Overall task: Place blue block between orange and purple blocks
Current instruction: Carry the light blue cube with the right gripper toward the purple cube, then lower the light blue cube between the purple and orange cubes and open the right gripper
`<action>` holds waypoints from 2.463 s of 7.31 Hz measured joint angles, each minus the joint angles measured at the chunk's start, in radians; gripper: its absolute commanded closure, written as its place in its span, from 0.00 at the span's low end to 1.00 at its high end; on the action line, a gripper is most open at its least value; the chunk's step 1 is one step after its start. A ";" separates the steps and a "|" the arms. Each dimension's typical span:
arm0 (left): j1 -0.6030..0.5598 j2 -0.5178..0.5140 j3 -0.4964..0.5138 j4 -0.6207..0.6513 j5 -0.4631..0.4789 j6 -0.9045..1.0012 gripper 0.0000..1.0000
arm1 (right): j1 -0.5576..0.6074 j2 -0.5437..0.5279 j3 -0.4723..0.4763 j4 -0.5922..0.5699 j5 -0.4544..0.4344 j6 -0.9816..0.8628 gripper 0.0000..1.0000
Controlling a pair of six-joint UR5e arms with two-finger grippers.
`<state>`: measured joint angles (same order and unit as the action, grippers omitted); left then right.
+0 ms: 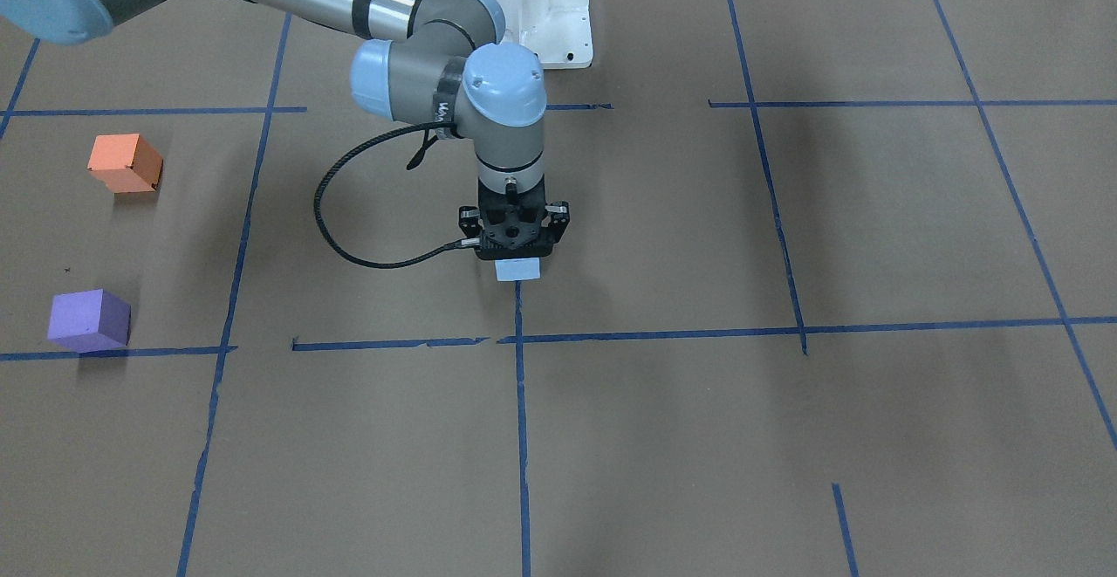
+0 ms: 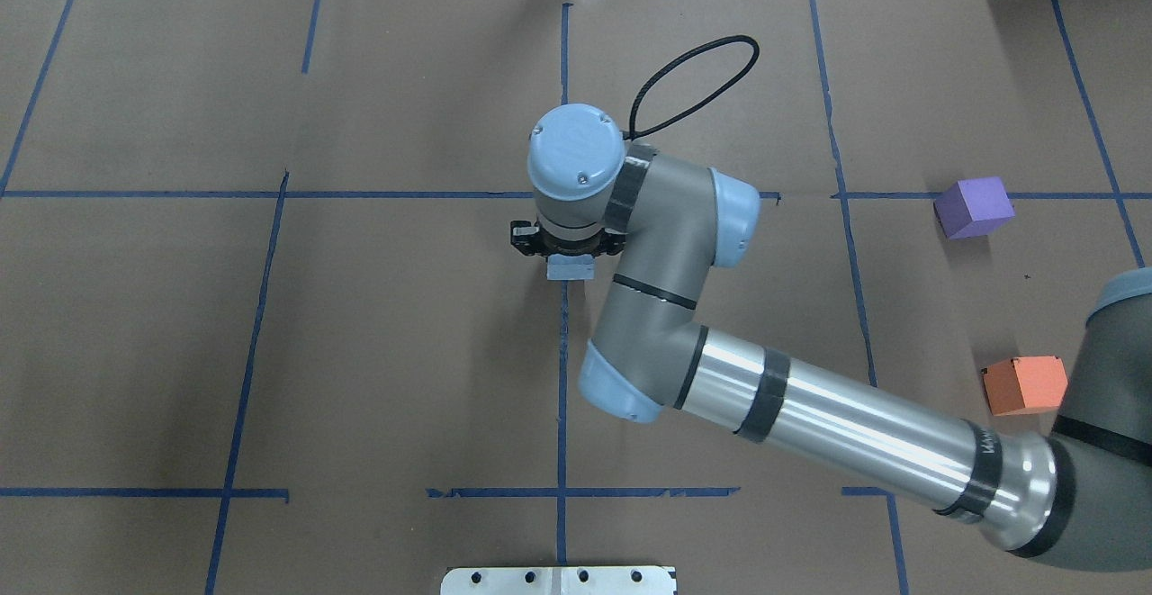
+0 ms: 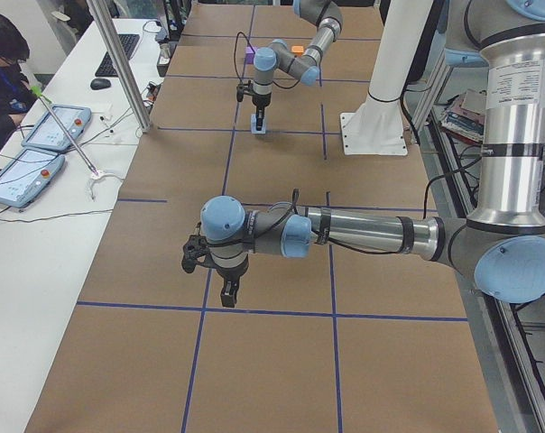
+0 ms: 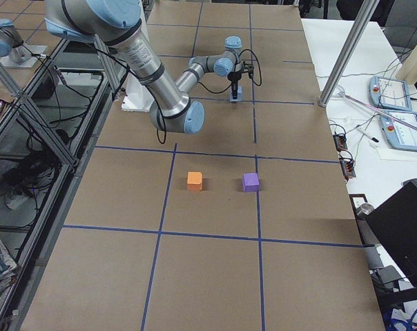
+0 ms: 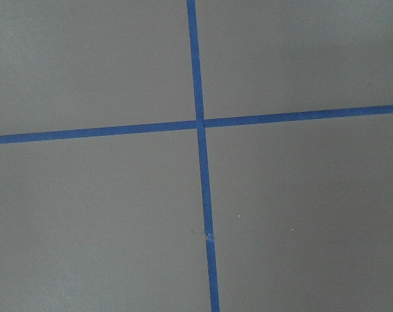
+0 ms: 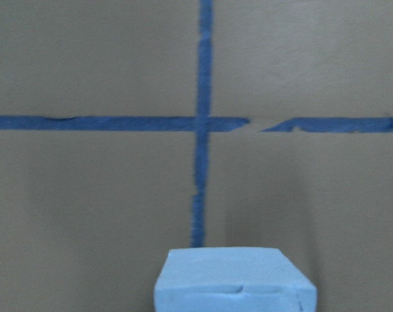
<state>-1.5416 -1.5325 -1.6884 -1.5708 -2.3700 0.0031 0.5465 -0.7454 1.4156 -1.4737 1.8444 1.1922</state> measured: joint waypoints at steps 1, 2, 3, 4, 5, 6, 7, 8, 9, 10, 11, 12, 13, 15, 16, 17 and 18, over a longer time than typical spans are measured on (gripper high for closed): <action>0.000 0.000 -0.001 0.000 0.000 0.000 0.00 | 0.050 -0.113 0.117 -0.014 0.045 -0.012 0.94; 0.000 0.000 -0.002 0.000 0.000 0.000 0.00 | 0.101 -0.231 0.237 -0.038 0.089 -0.046 0.92; 0.000 0.000 -0.004 0.000 0.000 0.000 0.00 | 0.152 -0.368 0.353 -0.050 0.125 -0.119 0.89; 0.000 0.000 -0.006 0.000 0.000 0.000 0.00 | 0.199 -0.497 0.432 -0.050 0.152 -0.200 0.89; 0.000 0.000 -0.008 0.000 0.000 0.000 0.00 | 0.239 -0.605 0.474 -0.031 0.170 -0.257 0.89; 0.000 0.000 -0.009 0.000 0.000 -0.001 0.00 | 0.267 -0.691 0.490 0.021 0.181 -0.285 0.89; 0.000 0.000 -0.009 0.000 0.000 -0.001 0.00 | 0.286 -0.762 0.490 0.087 0.191 -0.302 0.89; 0.000 0.000 -0.010 0.000 0.000 -0.001 0.00 | 0.301 -0.813 0.480 0.137 0.199 -0.321 0.89; 0.000 0.000 -0.011 -0.001 0.000 -0.001 0.00 | 0.318 -0.841 0.462 0.169 0.211 -0.345 0.89; 0.000 0.001 -0.015 -0.001 0.000 -0.002 0.00 | 0.330 -0.853 0.444 0.187 0.222 -0.359 0.89; 0.000 0.001 -0.019 -0.001 0.000 -0.003 0.00 | 0.336 -0.860 0.421 0.214 0.227 -0.364 0.87; 0.000 0.001 -0.020 -0.001 0.000 -0.005 0.00 | 0.340 -0.868 0.389 0.264 0.230 -0.365 0.86; 0.000 0.002 -0.020 -0.001 0.000 -0.005 0.00 | 0.342 -0.873 0.356 0.311 0.232 -0.365 0.62; 0.001 0.001 -0.019 -0.001 -0.001 -0.006 0.00 | 0.349 -0.875 0.319 0.356 0.252 -0.369 0.00; 0.001 0.000 -0.018 0.000 -0.001 -0.006 0.00 | 0.356 -0.875 0.316 0.364 0.268 -0.371 0.00; 0.001 0.000 -0.018 0.000 -0.001 -0.006 0.00 | 0.376 -0.874 0.320 0.365 0.288 -0.374 0.00; 0.001 0.000 -0.018 0.000 -0.002 -0.006 0.00 | 0.426 -0.872 0.326 0.360 0.333 -0.393 0.00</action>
<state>-1.5402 -1.5324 -1.7062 -1.5708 -2.3715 -0.0031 0.9721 -1.6176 1.7416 -1.1141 2.1775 0.7996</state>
